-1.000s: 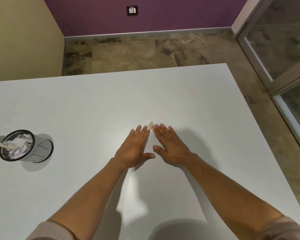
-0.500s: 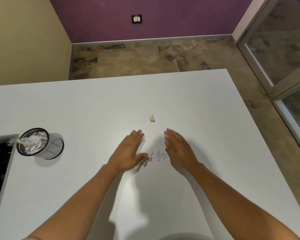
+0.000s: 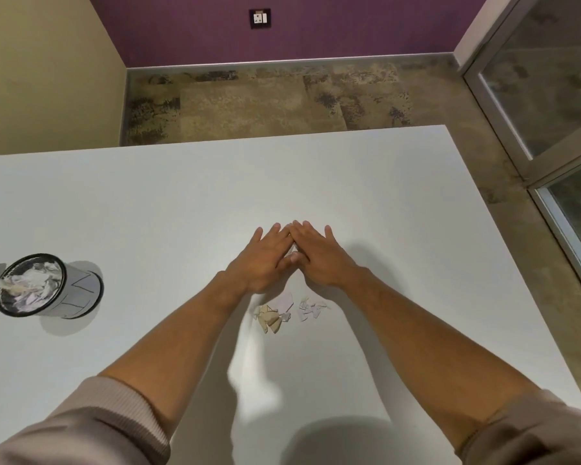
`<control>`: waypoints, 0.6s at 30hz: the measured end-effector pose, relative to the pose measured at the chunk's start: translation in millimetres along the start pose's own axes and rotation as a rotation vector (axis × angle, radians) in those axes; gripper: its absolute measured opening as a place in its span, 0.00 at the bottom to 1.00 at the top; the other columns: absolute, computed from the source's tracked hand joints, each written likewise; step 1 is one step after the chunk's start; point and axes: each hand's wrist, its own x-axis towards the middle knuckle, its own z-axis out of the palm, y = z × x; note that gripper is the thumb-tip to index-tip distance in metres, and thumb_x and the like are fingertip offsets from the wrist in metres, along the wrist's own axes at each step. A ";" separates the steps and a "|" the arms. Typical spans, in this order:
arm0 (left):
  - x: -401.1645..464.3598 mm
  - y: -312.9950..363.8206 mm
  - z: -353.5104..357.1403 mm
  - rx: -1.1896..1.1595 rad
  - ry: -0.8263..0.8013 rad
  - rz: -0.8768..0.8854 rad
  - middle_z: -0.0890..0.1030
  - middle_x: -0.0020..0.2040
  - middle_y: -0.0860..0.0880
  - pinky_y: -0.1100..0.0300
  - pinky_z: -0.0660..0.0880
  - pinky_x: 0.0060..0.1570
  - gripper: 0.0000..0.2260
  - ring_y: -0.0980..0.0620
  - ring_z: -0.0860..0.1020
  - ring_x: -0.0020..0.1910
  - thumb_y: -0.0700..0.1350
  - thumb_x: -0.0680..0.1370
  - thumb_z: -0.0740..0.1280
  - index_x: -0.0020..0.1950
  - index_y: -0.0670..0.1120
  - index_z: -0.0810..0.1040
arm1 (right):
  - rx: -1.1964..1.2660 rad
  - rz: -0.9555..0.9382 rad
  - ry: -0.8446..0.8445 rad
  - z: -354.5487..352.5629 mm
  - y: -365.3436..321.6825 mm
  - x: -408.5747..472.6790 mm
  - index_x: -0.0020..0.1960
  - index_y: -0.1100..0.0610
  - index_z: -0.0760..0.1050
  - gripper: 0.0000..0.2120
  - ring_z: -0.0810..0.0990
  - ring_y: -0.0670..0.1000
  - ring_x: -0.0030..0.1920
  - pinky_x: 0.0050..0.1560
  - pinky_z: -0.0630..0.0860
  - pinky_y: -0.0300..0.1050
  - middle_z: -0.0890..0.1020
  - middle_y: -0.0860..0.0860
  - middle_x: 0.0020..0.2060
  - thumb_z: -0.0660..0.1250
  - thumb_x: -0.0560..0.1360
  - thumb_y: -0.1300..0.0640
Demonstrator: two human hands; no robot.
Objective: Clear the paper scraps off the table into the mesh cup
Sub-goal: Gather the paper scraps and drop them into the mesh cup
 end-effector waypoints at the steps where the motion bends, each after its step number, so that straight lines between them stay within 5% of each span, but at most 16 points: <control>1: -5.8 0.6 1.2 -0.020 0.013 0.018 0.54 0.80 0.53 0.44 0.48 0.74 0.24 0.43 0.52 0.78 0.57 0.84 0.48 0.79 0.52 0.51 | -0.003 -0.022 0.001 1.6 0.4 -5.1 0.79 0.56 0.49 0.26 0.48 0.52 0.78 0.75 0.42 0.59 0.53 0.51 0.78 0.50 0.84 0.51; 8: -70.4 13.7 17.1 -0.186 -0.034 0.020 0.57 0.79 0.52 0.48 0.42 0.77 0.21 0.48 0.49 0.79 0.50 0.84 0.52 0.77 0.48 0.62 | -0.100 -0.109 -0.048 30.0 -4.3 -58.6 0.79 0.55 0.48 0.25 0.44 0.48 0.78 0.76 0.38 0.49 0.50 0.50 0.79 0.47 0.84 0.51; 13: -111.2 38.7 30.8 -0.216 -0.062 -0.082 0.58 0.79 0.50 0.54 0.43 0.76 0.23 0.49 0.49 0.79 0.55 0.82 0.59 0.74 0.48 0.66 | -0.097 -0.087 -0.044 52.7 -24.0 -100.4 0.79 0.54 0.45 0.25 0.40 0.45 0.77 0.73 0.32 0.43 0.47 0.48 0.79 0.44 0.84 0.50; 18: -132.8 60.1 34.8 -0.123 0.098 -0.229 0.55 0.80 0.48 0.56 0.57 0.74 0.34 0.48 0.58 0.77 0.59 0.74 0.70 0.76 0.53 0.62 | 0.066 0.142 0.063 54.3 -43.0 -127.1 0.78 0.52 0.52 0.27 0.49 0.47 0.78 0.76 0.48 0.43 0.51 0.45 0.78 0.52 0.82 0.44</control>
